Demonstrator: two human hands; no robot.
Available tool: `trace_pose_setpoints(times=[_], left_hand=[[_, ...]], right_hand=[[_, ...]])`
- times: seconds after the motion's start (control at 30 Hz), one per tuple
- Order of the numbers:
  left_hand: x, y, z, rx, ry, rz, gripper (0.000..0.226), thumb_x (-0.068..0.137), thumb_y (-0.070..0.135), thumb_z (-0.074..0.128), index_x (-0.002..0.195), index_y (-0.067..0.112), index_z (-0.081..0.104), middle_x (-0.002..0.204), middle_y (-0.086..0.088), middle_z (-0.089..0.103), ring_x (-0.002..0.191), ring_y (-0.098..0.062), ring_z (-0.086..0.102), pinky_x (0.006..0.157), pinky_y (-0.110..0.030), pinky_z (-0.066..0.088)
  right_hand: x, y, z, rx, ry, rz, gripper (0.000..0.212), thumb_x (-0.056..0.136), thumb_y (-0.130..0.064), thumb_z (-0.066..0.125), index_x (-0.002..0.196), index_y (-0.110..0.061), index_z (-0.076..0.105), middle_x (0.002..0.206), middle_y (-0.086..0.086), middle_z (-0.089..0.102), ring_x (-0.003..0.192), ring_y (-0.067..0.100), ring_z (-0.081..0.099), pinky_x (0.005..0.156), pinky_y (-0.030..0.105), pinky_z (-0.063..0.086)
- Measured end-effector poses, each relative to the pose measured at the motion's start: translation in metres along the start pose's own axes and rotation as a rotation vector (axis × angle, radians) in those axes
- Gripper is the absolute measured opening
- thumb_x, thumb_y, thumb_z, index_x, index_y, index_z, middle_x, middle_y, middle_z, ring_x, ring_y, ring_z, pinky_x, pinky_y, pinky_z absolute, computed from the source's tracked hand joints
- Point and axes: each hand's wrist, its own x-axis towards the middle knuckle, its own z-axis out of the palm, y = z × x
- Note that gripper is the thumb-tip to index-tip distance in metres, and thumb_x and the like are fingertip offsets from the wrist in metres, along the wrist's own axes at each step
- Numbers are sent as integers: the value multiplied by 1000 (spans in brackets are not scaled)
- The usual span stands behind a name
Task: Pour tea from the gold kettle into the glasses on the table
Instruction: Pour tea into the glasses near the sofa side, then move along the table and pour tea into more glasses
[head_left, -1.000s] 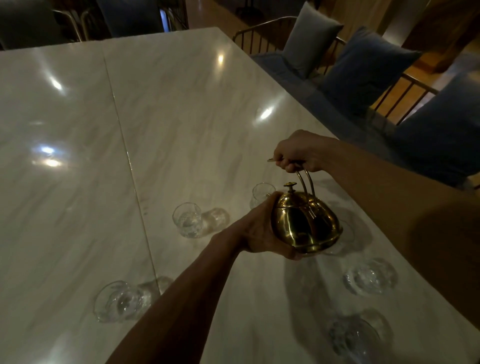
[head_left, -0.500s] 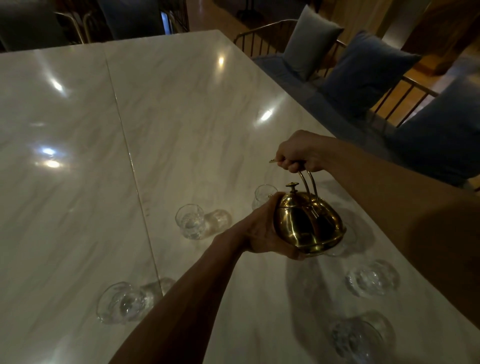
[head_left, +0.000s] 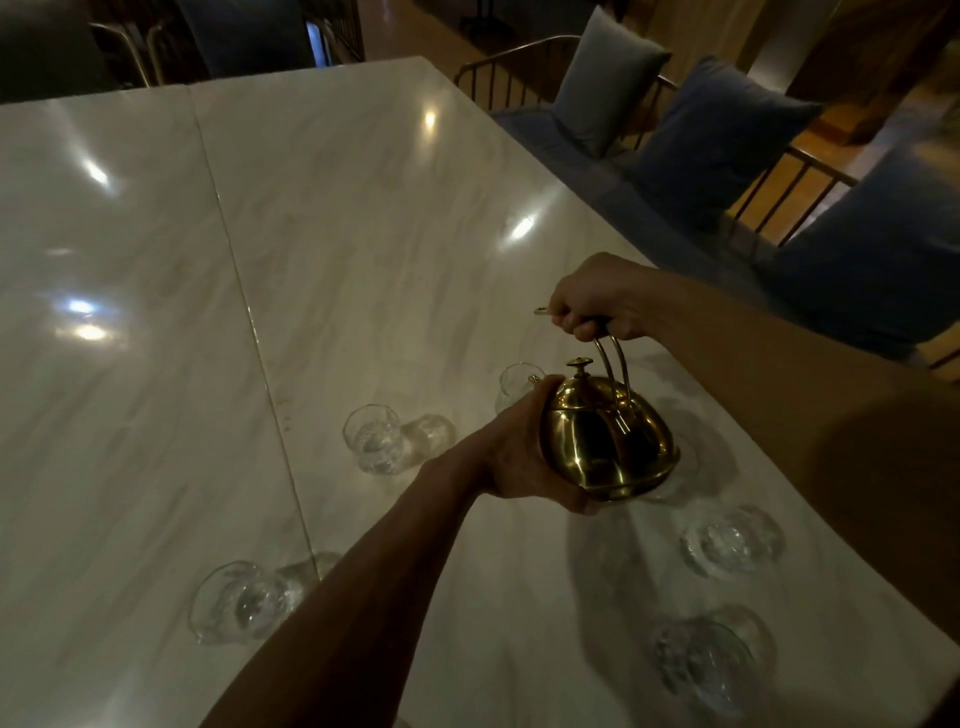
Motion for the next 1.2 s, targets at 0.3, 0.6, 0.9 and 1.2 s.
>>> trace_pose_setpoints(times=[0.3, 0.6, 0.9, 1.2], left_hand=[[-1, 14, -5, 141, -51, 56, 125, 49, 36, 98, 150, 22, 26, 146, 8, 47, 135, -10, 47, 107, -33, 48], [-28, 37, -10, 369, -61, 134, 137, 47, 45, 94, 157, 20, 16, 156, -1, 34, 143, -21, 36, 112, -45, 43], [-70, 55, -10, 523, 16, 218, 149, 44, 64, 87, 160, 19, 4, 162, -6, 23, 147, -30, 31, 108, -54, 46], [-110, 91, 31, 464, 2, 267, 143, 50, 66, 88, 159, 21, 8, 160, -3, 27, 146, -28, 33, 109, -53, 45]], right_hand=[[-30, 12, -23, 209, -106, -6, 13, 96, -1, 37, 95, -5, 48, 65, 3, 42, 43, 5, 35, 38, 16, 31], [-88, 25, -29, 326, -138, -76, 11, 95, -3, 39, 92, -8, 47, 65, 3, 46, 40, 7, 45, 40, 22, 42], [-157, 25, -18, 396, -109, -160, 8, 94, -4, 43, 98, -7, 50, 69, 5, 51, 45, 9, 50, 46, 28, 50], [-232, 45, -14, 310, 4, -249, 13, 98, -6, 42, 88, -8, 51, 67, 4, 49, 48, 8, 49, 47, 22, 50]])
